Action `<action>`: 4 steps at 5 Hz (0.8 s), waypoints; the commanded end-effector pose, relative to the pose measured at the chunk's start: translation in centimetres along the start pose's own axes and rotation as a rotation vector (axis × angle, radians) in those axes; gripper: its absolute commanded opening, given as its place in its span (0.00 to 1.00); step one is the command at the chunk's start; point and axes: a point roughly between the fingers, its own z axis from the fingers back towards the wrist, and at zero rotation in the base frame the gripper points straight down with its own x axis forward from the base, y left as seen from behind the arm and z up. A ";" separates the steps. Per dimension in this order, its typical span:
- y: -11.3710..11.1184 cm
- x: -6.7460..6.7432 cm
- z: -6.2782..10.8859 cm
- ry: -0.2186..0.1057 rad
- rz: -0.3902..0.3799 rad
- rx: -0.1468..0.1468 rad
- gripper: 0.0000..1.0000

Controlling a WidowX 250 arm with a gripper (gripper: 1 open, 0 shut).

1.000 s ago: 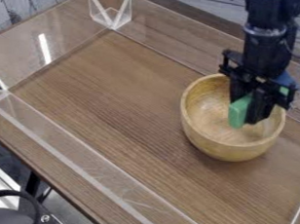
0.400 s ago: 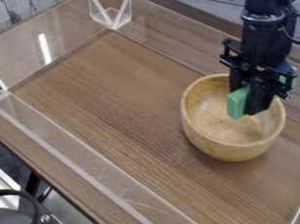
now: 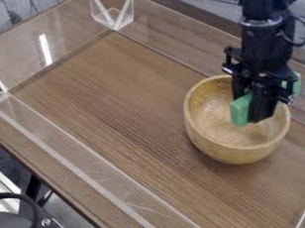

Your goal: Put the green block in the brown bowl

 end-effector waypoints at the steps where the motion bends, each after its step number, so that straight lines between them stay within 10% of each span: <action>1: 0.4 0.7 0.7 -0.049 -0.023 -0.002 0.00; 4: 1.6 1.5 -0.2 -0.030 -0.021 -0.032 0.00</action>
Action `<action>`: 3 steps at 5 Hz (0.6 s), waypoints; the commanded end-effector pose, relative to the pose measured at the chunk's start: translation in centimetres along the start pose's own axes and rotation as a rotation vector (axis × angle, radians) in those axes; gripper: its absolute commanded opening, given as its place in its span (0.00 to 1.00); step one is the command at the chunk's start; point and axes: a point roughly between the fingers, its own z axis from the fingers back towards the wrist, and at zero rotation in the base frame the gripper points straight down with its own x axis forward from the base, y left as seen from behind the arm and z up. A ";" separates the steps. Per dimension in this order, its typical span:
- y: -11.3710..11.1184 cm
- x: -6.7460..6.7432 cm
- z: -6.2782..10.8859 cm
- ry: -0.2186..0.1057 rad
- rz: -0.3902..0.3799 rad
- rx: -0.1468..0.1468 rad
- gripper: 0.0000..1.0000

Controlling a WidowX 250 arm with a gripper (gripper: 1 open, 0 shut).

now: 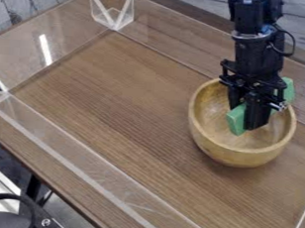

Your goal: Put the green block in the brown bowl

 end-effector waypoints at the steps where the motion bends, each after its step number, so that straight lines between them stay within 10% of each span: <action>1: 0.3 0.9 1.2 -0.028 0.015 0.039 0.00; 3: 2.4 0.7 0.6 -0.011 0.038 0.060 0.00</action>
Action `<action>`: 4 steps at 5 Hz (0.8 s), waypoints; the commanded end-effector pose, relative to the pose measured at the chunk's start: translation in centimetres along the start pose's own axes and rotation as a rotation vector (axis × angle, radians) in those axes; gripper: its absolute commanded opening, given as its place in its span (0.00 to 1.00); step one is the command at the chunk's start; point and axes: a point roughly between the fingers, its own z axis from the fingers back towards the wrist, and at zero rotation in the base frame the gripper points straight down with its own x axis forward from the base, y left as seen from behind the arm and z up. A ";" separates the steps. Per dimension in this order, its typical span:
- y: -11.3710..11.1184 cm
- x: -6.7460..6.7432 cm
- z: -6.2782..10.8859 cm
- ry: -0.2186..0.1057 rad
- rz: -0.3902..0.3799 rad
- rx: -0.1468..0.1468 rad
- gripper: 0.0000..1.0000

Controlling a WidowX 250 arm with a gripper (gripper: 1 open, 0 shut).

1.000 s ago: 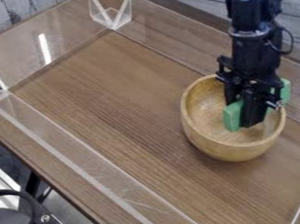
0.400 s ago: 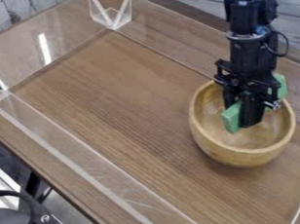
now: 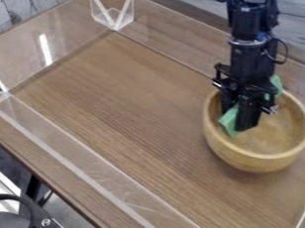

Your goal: Put the green block in the brown bowl

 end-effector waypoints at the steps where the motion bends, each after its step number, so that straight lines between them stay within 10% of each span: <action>1: 2.8 0.4 2.0 -0.080 -0.009 0.026 0.00; 3: 4.1 -0.5 3.7 -0.191 0.062 0.072 0.00; 4: 3.6 -0.1 3.0 -0.170 0.063 0.074 0.00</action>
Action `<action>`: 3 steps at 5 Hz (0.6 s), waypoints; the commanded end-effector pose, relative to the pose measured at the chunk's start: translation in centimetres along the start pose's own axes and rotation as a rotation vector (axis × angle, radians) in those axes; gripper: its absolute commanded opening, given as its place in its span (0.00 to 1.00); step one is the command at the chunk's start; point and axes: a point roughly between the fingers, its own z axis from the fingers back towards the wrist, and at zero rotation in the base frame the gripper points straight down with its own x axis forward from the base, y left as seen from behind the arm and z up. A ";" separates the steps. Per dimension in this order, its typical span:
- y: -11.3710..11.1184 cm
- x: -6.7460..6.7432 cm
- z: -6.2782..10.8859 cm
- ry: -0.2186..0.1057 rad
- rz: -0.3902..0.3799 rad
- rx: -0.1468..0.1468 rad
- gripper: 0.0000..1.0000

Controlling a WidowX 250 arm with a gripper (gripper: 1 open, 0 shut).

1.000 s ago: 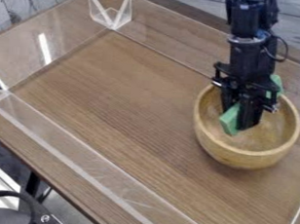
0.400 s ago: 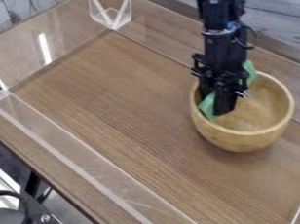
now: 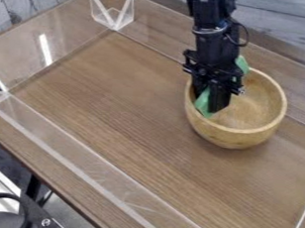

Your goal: Put the green block in the brown bowl

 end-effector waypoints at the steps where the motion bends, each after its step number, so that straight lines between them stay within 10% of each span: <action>1: -0.7 1.2 1.2 -0.038 -0.023 0.027 0.00; 3: -1.4 1.8 -0.1 -0.014 -0.015 0.025 0.00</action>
